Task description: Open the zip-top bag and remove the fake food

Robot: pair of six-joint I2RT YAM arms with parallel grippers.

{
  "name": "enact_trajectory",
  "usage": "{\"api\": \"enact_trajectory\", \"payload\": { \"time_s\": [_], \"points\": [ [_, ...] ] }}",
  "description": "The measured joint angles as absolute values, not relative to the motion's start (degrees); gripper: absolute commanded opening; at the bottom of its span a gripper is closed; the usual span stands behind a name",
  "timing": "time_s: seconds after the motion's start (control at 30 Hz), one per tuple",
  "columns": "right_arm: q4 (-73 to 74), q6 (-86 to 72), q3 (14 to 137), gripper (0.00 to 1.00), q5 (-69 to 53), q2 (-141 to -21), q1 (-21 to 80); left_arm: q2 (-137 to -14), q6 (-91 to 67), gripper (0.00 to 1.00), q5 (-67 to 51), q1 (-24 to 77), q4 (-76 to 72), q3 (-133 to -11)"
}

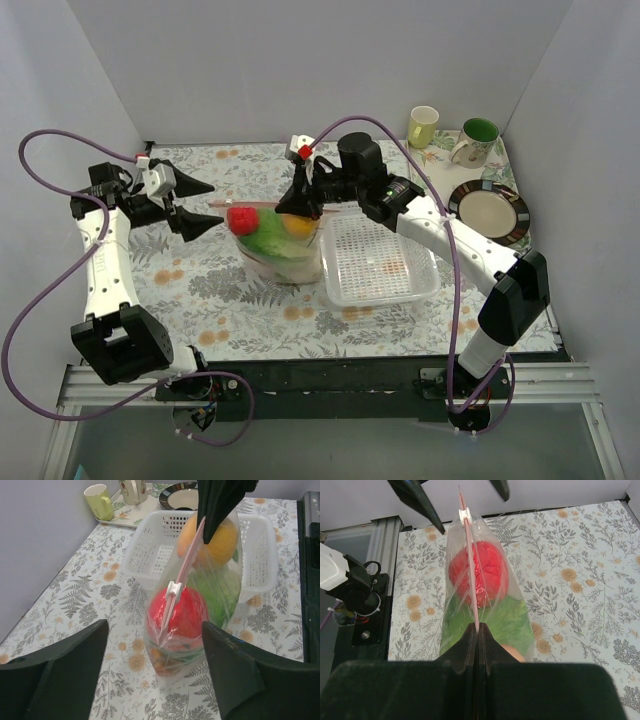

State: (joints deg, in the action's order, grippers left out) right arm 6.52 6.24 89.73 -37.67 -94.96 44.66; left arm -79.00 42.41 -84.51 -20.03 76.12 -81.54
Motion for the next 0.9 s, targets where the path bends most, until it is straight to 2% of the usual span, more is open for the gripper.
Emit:
{"api": "enact_trajectory", "payload": {
  "time_s": [0.13,0.3,0.47,0.6,0.63,0.67,0.73,0.77,0.9],
  "points": [
    [6.52,6.26,89.73,0.01,-37.69,-94.96,44.86,-78.72,38.5,0.31,-84.53,-18.48,72.88,-81.14],
    [6.57,6.44,89.73,0.01,-37.65,-94.91,44.86,-75.09,25.23,0.28,-84.68,-17.87,58.72,-74.78],
    [6.7,6.48,89.73,0.01,-37.67,-94.78,44.86,-73.03,15.97,0.0,-84.68,-17.87,49.69,-72.75],
    [6.63,6.66,89.73,0.02,-37.67,-94.63,44.86,-73.45,12.71,0.0,-84.79,-17.74,47.2,-73.34],
    [6.5,6.68,89.73,0.09,-37.67,-94.63,44.86,-73.6,12.08,0.0,-84.79,-17.69,46.96,-73.73],
    [6.35,6.7,89.73,0.31,-37.67,-94.63,44.86,-73.73,11.55,0.0,-84.79,-17.63,46.59,-74.11],
    [6.72,6.57,90.24,0.47,-37.78,-94.65,44.86,-73.76,10.96,0.0,-84.73,-17.45,46.02,-74.65],
    [6.96,6.66,90.94,0.6,-38.02,-94.78,44.88,-73.76,10.57,0.0,-84.64,-17.32,45.74,-74.87],
    [7.49,7.99,98.24,0.69,-38.76,-96.82,45.45,-73.76,9.32,0.0,-84.44,-16.1,44.86,-74.98]
  ]
}}
